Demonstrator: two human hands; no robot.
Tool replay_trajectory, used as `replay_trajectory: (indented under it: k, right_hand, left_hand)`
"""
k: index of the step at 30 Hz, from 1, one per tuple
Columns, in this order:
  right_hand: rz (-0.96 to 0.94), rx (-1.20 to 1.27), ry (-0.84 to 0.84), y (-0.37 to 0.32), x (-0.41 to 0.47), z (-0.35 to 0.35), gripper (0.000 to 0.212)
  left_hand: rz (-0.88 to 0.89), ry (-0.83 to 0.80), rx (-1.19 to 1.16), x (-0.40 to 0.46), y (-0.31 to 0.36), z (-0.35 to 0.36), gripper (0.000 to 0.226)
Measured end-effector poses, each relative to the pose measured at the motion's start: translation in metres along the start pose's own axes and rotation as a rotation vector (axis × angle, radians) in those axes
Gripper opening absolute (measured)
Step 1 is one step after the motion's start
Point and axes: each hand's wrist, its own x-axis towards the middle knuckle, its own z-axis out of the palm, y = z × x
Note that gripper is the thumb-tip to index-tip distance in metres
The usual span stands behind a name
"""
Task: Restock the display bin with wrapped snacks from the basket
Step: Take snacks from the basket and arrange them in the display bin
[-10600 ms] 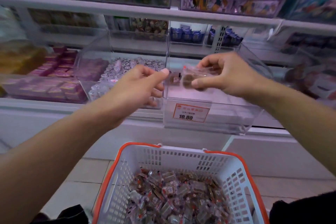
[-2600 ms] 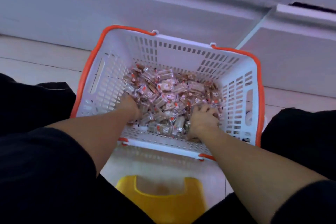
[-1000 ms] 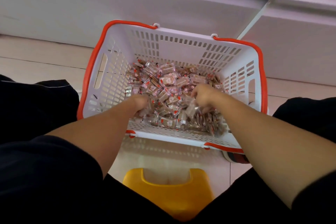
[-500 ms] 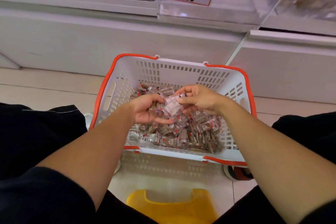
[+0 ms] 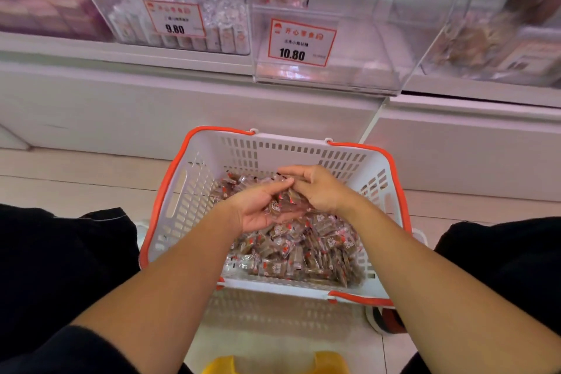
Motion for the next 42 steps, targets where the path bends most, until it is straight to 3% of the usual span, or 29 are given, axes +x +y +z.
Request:
replay_trajectory:
  k: [3, 9, 15, 19, 20, 23, 25, 27, 30, 35, 39, 42]
  right_hand:
    - [0.002, 0.044, -0.039, 0.001, 0.002, 0.0, 0.042]
    - [-0.055, -0.014, -0.25, 0.0, 0.001, -0.013, 0.083]
    - [-0.025, -0.052, -0.285, 0.004, 0.0, -0.009, 0.077]
    - [-0.013, 0.024, -0.284, 0.004, 0.0, -0.008, 0.075]
    - [-0.008, 0.067, -0.281, 0.003, 0.0, -0.009, 0.075]
    - [-0.016, 0.105, -0.28, 0.0, -0.001, -0.013, 0.073]
    - [-0.012, 0.159, -0.297, -0.004, -0.003, -0.019, 0.065]
    - [-0.008, 0.245, -0.293, -0.009, -0.005, -0.025, 0.052]
    - [-0.014, 0.393, -0.173, -0.017, -0.005, -0.032, 0.045]
    - [-0.123, 0.509, -0.145, -0.048, -0.006, -0.025, 0.035]
    - [-0.222, 0.326, -0.208, -0.077, -0.018, -0.028, 0.036]
    - [-0.298, 0.245, -0.153, -0.105, -0.031, -0.035, 0.032]
  left_hand:
    - [0.075, 0.043, -0.022, -0.001, -0.002, 0.0, 0.03]
    - [0.012, 0.03, 0.216, -0.009, 0.007, -0.001, 0.058]
    - [0.047, 0.101, 0.261, -0.005, 0.001, 0.0, 0.047]
    - [0.029, 0.094, 0.369, -0.009, 0.003, 0.006, 0.052]
    - [0.023, 0.097, 0.426, -0.01, 0.005, 0.007, 0.061]
    - [0.004, 0.174, 0.562, -0.015, 0.015, 0.011, 0.117]
    - [0.039, 0.186, 0.541, -0.018, 0.022, 0.018, 0.136]
    - [0.066, 0.185, 0.462, -0.024, 0.033, 0.024, 0.123]
    - [0.124, 0.216, 0.248, -0.035, 0.056, 0.028, 0.074]
    - [0.35, 0.335, 0.1, -0.045, 0.066, 0.066, 0.047]
    - [0.473, 0.552, 0.346, -0.055, 0.082, 0.083, 0.039]
    - [0.513, 0.566, 0.534, -0.081, 0.106, 0.091, 0.036]
